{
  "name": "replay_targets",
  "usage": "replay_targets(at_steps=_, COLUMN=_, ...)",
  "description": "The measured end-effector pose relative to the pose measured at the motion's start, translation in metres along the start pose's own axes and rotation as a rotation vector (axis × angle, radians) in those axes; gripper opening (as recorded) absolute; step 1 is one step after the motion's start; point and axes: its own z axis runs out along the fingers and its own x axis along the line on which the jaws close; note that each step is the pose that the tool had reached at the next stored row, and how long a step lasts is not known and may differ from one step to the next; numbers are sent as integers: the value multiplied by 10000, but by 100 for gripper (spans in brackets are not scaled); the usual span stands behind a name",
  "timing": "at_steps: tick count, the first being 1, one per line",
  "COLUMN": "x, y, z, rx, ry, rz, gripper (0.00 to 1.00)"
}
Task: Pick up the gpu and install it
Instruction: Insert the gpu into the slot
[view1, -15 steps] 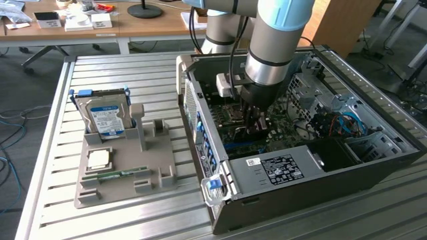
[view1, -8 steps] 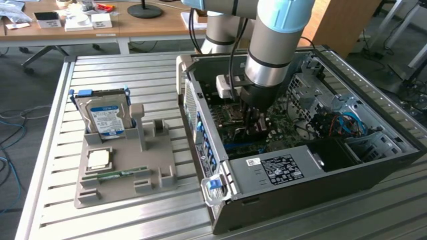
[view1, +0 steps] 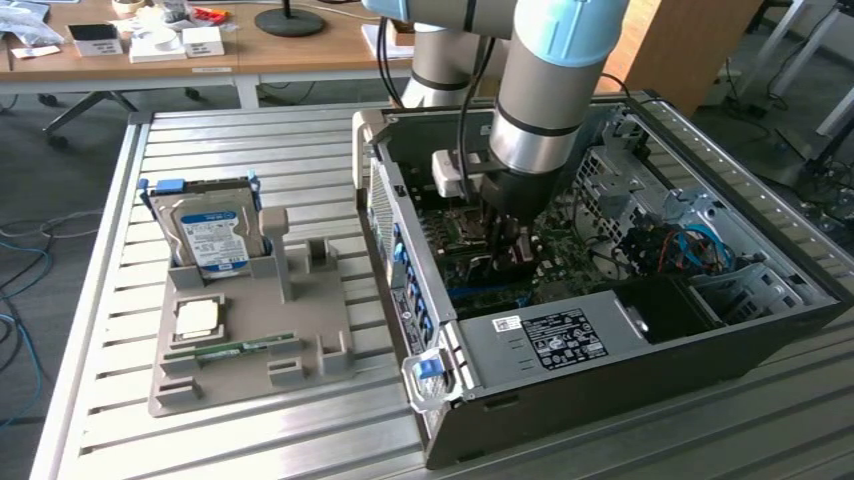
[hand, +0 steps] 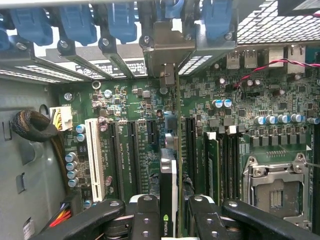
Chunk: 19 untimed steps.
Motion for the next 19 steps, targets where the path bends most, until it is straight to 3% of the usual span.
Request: replay_targets(at_steps=19, x=0, y=-15, z=-7, rx=0, ry=-7, rz=0, gripper=27)
